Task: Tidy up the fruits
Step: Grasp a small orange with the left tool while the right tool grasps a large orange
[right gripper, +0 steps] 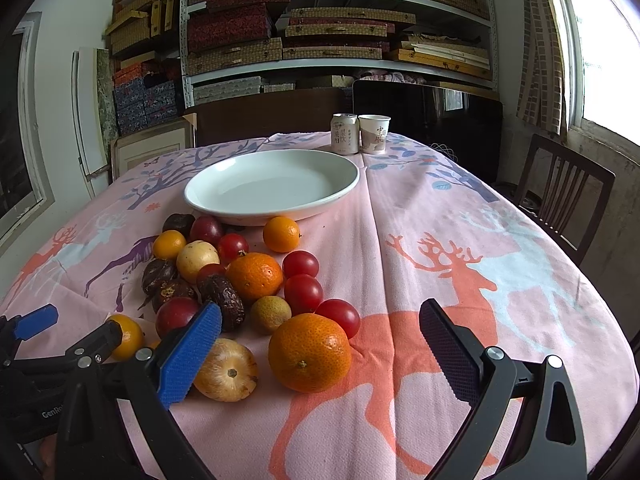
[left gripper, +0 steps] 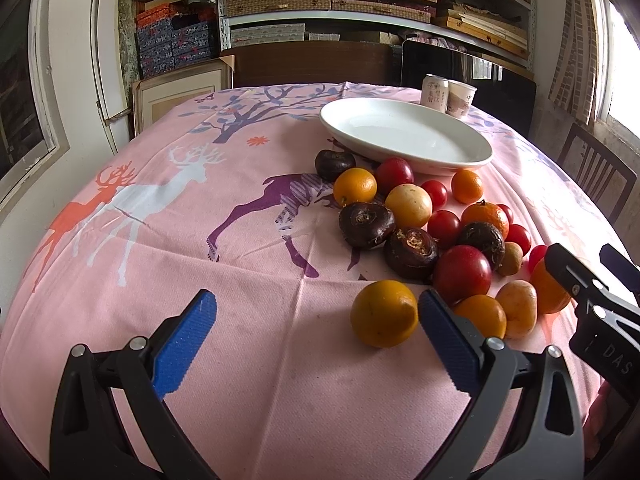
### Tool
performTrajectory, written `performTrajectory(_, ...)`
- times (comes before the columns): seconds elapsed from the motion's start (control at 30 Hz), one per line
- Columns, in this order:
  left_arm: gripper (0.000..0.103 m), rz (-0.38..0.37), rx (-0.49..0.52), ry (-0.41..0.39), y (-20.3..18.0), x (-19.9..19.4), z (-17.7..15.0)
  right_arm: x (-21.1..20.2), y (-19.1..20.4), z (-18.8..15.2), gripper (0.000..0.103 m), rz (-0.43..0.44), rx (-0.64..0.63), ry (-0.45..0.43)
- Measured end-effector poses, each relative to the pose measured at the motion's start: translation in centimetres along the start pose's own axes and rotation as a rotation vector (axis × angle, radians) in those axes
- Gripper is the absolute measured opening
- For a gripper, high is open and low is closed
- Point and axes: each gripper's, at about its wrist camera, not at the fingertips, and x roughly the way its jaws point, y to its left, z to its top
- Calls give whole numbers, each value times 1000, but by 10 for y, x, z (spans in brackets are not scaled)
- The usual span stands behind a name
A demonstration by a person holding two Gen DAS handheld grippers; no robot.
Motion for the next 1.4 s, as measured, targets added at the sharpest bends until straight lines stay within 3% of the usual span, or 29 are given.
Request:
performTrajectory(0.13, 99, -7, 5, 2, 0, -1, 0, 0, 0, 0, 99, 8, 1, 0)
performTrajectory(0.2, 99, -14, 25, 4, 1, -1, 0, 1, -3, 0, 99, 52, 2, 7)
performTrajectory(0.3, 99, -129, 109, 47, -4, 3, 2, 0, -13, 3, 99, 101, -35, 67)
performTrajectory(0.37, 99, -175, 177, 116, -10, 12, 3, 1, -22, 3, 99, 57, -79, 91)
performTrajectory(0.43, 99, -179, 201, 118, -11, 13, 5, 6, -33, 2, 99, 8, -94, 133)
performTrajectory(0.6, 99, -226, 261, 137, -12, 19, 11, 17, -37, 4, 99, 191, -45, 215)
performTrajectory(0.7, 99, -243, 241, 231, -6, 41, 11, 33, -20, 0, 99, 236, -83, 265)
performTrajectory(0.73, 99, -251, 240, 228, -5, 41, 13, 35, -15, -2, 97, 256, -86, 269)
performTrajectory(0.77, 95, -285, 249, 209, -6, 38, 12, 34, -14, -1, 83, 279, -68, 260)
performTrajectory(0.8, 75, -324, 275, 197, -9, 35, 10, 33, -13, -1, 62, 301, -52, 259)
performTrajectory(0.87, 56, -296, 336, 179, -20, 30, 5, 31, -11, 0, 47, 285, -50, 266)
performTrajectory(0.9, 42, -299, 356, 170, -25, 28, 3, 30, -10, -2, 47, 274, -63, 265)
performTrajectory(0.93, 37, -308, 356, 166, -26, 26, 2, 28, -10, -4, 47, 273, -64, 261)
performTrajectory(1.2, 36, -352, 277, 146, -16, 16, 2, 21, -29, -3, 46, 243, -21, 260)
performTrajectory(1.4, 36, -356, 261, 74, -6, -3, 27, 7, -41, 22, 46, 243, -7, 180)
